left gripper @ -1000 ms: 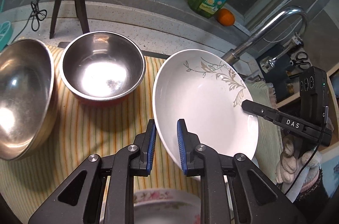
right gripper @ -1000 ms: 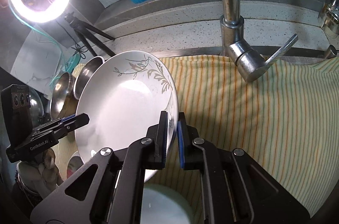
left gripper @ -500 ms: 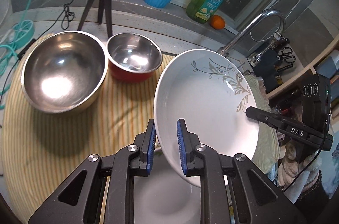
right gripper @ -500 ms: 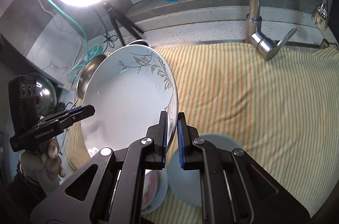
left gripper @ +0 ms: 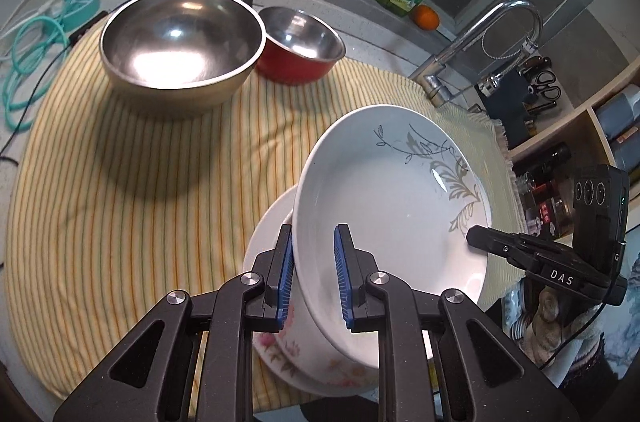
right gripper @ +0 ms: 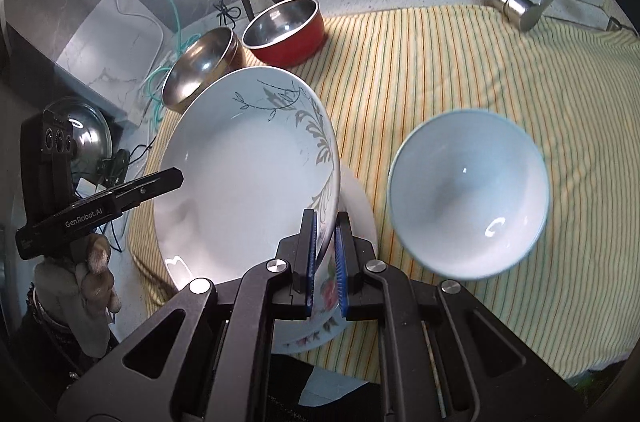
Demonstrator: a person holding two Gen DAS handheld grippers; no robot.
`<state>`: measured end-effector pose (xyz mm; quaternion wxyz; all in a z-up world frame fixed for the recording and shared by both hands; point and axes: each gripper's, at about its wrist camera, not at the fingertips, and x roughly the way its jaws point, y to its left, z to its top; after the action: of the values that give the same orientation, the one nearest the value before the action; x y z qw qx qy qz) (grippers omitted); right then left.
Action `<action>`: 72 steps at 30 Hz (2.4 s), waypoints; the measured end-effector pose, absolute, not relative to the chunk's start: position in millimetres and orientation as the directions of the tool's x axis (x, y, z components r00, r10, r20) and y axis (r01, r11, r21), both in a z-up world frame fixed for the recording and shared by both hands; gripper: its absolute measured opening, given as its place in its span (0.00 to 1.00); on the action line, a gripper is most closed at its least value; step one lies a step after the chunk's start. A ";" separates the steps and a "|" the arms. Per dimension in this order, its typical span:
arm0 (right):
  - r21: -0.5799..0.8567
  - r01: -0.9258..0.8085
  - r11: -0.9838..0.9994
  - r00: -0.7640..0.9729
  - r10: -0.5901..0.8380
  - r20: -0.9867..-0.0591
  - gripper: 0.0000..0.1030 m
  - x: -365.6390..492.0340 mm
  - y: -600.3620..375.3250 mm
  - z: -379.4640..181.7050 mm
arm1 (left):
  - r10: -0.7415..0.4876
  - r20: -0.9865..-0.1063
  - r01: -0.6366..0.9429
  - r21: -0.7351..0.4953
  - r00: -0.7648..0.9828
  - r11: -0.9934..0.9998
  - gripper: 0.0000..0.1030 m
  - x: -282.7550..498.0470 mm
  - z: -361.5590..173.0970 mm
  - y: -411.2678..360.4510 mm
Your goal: Organize plates and bowls
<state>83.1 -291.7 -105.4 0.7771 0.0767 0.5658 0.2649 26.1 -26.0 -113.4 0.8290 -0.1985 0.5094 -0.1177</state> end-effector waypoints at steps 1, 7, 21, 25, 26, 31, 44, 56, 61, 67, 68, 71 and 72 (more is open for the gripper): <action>0.416 -0.322 0.851 0.218 0.494 -0.842 0.09 81.1 -291.7 -107.4 | -0.399 -0.801 -0.008 -0.450 0.446 0.893 0.17 23.4 -116.1 -27.1; 0.402 -0.309 0.862 0.197 0.472 -0.859 0.09 67.3 -290.7 -120.4 | -0.404 -0.811 -0.016 -0.453 0.423 0.891 0.17 11.8 -124.8 -29.2; 0.321 -0.347 0.881 0.187 0.400 -0.897 0.09 53.0 -275.9 -131.0 | -0.402 -0.824 -0.032 -0.451 0.399 0.892 0.17 1.3 -136.0 -26.5; 0.306 -0.354 0.884 0.193 0.389 -0.901 0.09 51.8 -274.6 -131.0 | -0.402 -0.823 -0.032 -0.451 0.401 0.892 0.17 0.9 -136.0 -26.3; 0.301 -0.356 0.885 0.194 0.385 -0.902 0.10 51.5 -274.1 -130.7 | -0.402 -0.824 -0.031 -0.451 0.400 0.892 0.17 0.9 -136.1 -26.6; 0.258 -0.383 0.887 0.207 0.354 -0.912 0.12 47.5 -268.3 -129.1 | -0.397 -0.826 -0.027 -0.444 0.400 0.896 0.17 -0.2 -135.8 -27.7; 0.218 -0.407 0.887 0.205 0.321 -0.925 0.22 44.8 -263.4 -130.4 | -0.378 -0.835 -0.013 -0.417 0.399 0.909 0.17 2.0 -134.7 -30.6; 0.213 -0.414 0.885 0.225 0.326 -0.918 0.22 45.5 -262.0 -126.5 | -0.331 -0.855 -0.005 -0.363 0.399 0.932 0.35 3.8 -132.4 -37.4; 0.208 -0.416 0.885 0.234 0.326 -0.916 0.22 44.8 -262.0 -125.5 | -0.304 -0.855 -0.002 -0.336 0.419 0.942 0.35 0.3 -127.6 -41.0; 0.199 -0.418 0.886 0.239 0.319 -0.917 0.21 45.3 -261.8 -124.6 | -0.280 -0.853 0.010 -0.308 0.441 0.951 0.35 -2.7 -123.2 -42.2; 0.198 -0.416 0.887 0.241 0.318 -0.917 0.20 45.3 -262.0 -124.2 | -0.276 -0.851 0.018 -0.300 0.447 0.954 0.35 -3.6 -122.1 -43.5; 0.197 -0.410 0.891 0.245 0.316 -0.917 0.17 45.9 -263.2 -123.7 | -0.291 -0.848 0.029 -0.311 0.443 0.950 0.35 -3.0 -123.9 -45.7; 0.197 -0.408 0.892 0.247 0.315 -0.916 0.16 46.1 -263.7 -123.4 | -0.296 -0.848 0.028 -0.316 0.440 0.948 0.35 -2.6 -125.0 -45.4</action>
<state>46.1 -263.7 -123.4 0.7887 -0.0407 0.5691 0.2292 -2.6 -45.4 -125.0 0.8386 -0.1288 0.5204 -0.0964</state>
